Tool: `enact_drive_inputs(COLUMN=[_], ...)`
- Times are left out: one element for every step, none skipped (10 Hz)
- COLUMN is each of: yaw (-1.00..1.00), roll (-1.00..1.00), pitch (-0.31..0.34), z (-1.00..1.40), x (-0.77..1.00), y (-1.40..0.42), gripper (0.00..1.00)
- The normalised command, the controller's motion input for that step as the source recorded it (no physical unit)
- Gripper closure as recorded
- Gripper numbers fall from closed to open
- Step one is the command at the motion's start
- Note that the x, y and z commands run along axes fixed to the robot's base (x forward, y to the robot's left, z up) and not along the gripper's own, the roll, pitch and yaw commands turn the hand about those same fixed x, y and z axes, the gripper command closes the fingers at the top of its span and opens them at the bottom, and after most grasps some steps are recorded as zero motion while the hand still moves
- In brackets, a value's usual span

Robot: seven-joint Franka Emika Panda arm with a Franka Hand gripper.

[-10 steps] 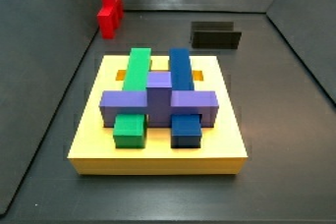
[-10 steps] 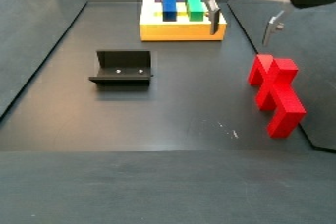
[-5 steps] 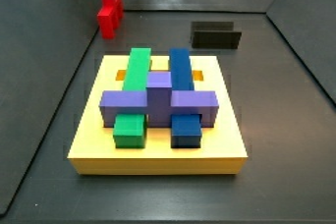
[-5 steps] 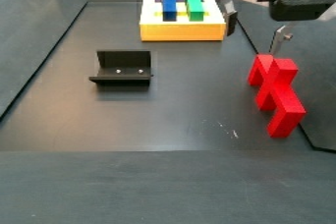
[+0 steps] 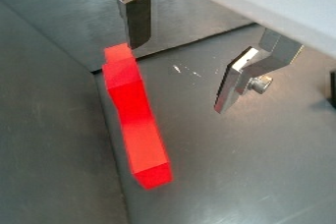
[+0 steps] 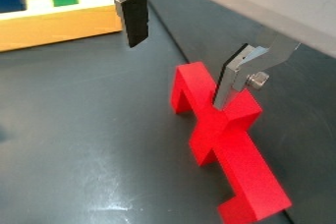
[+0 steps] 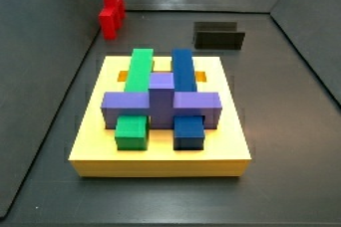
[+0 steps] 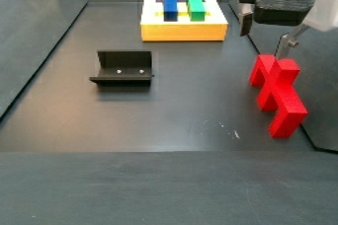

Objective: Pick up the red object. Move up. Move to above the board. Insert the red object.
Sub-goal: Pick up the red object.

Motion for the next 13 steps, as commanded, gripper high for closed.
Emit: enact_drive_inputs(yaw=[-0.61,-0.61,-0.51,-0.53,-0.51,-0.38,-0.53,-0.60,-0.57,-0.49,-0.49,-0.37,-0.08], roll=[-0.24,-0.20,-0.23,-0.22,-0.23,-0.29,-0.09,-0.09,-0.05,0.00,0.00,-0.01,0.01], pitch=[-0.181,-0.163,-0.177,-0.177,-0.179,-0.200,-0.171,-0.101,-0.083,0.000,0.000,-0.034,-0.047], z=[-0.10,-0.10,-0.08,-0.09,-0.09,-0.23,-0.31,-0.19,-0.16,-0.13,-0.10,-0.17,-0.18], x=[-0.16,-0.17,-0.19,-0.19,-0.19,-0.17,-0.23,-0.14,-0.08,0.00,0.00,-0.03,0.00], y=[0.12,0.15,0.23,0.22,0.23,0.33,0.17,0.19,0.10,0.00,0.03,0.02,-0.02], gripper=[0.00,0.00,0.00,0.00,0.00,0.00,0.00,0.00,0.00,0.00,0.00,0.00,0.00])
